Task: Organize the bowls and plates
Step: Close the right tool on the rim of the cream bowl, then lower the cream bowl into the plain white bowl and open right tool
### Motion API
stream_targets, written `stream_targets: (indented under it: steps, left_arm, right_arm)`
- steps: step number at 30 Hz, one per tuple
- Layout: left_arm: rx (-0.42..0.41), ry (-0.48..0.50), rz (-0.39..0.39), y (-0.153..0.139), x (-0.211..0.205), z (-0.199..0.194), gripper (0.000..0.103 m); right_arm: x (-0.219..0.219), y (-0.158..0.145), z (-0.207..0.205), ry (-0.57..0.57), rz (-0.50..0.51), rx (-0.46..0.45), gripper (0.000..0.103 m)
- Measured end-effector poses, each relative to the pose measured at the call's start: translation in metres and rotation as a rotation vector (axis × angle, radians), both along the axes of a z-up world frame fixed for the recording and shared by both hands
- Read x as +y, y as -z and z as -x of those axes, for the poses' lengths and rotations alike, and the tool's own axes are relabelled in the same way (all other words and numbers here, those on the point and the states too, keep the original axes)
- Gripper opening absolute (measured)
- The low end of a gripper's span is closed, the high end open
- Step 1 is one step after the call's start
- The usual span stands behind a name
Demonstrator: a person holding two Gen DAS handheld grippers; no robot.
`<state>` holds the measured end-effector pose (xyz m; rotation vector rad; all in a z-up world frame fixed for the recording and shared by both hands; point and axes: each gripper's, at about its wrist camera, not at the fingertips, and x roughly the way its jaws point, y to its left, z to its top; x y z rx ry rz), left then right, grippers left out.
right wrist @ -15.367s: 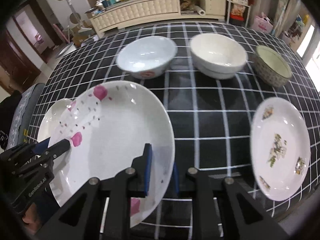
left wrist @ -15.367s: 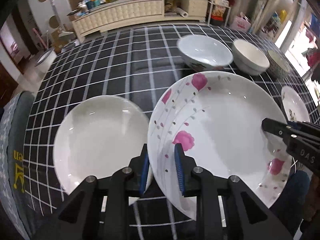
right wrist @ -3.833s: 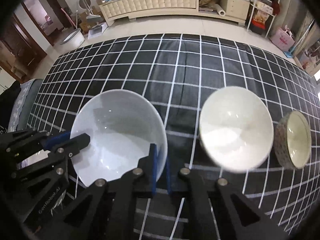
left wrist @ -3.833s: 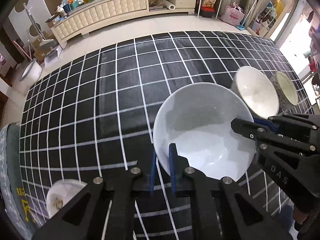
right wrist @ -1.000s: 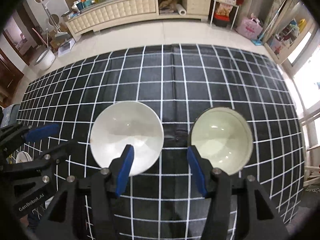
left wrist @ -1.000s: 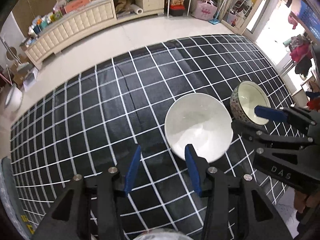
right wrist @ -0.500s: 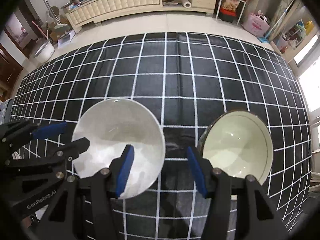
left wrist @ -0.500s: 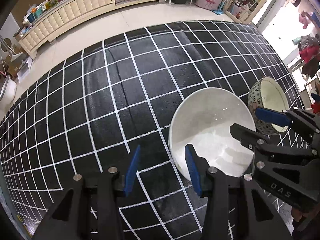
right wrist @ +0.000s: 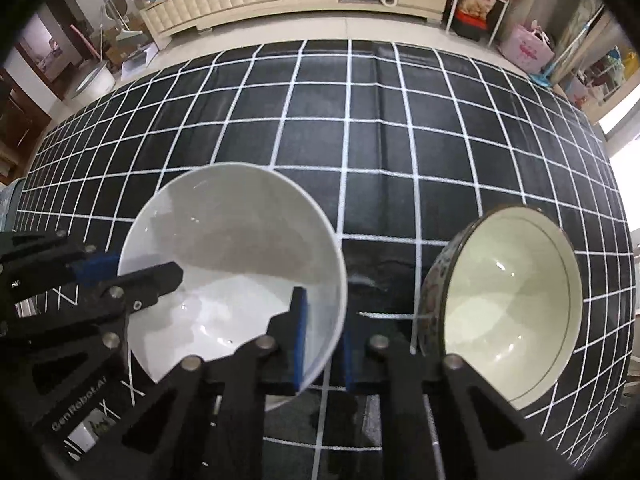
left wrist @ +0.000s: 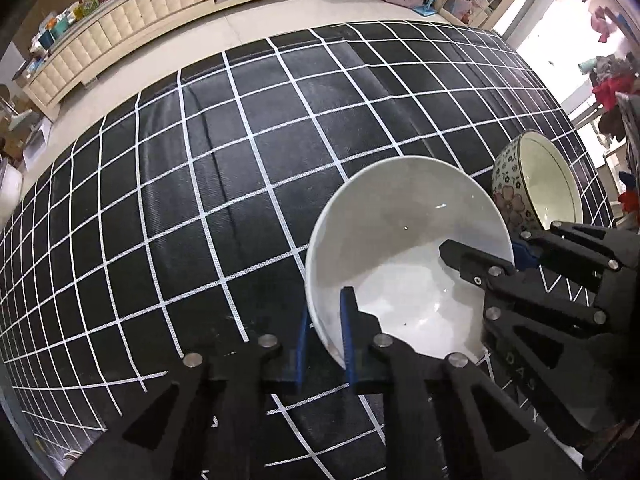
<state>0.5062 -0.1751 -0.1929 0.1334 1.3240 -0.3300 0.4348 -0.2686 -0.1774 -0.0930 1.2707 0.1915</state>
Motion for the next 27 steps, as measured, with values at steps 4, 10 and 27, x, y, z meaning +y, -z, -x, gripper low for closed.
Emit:
stream_targets:
  steps: [4,10,27]
  left_arm:
    - [0.015,-0.009,-0.010,0.002,0.004,0.003,0.011]
    - [-0.012,0.004,0.010,-0.023,0.016,0.020,0.010]
    - [-0.103,-0.063,0.022,-0.103,0.075,0.114,0.010]
  right_arm:
    - [0.003,-0.010,0.006,0.003,-0.017,-0.021,0.016]
    - [0.011,-0.029,0.016,-0.003,-0.010,-0.034,0.012]
    - [0.062,-0.100,0.081,-0.062,-0.053,-0.105,0.011]
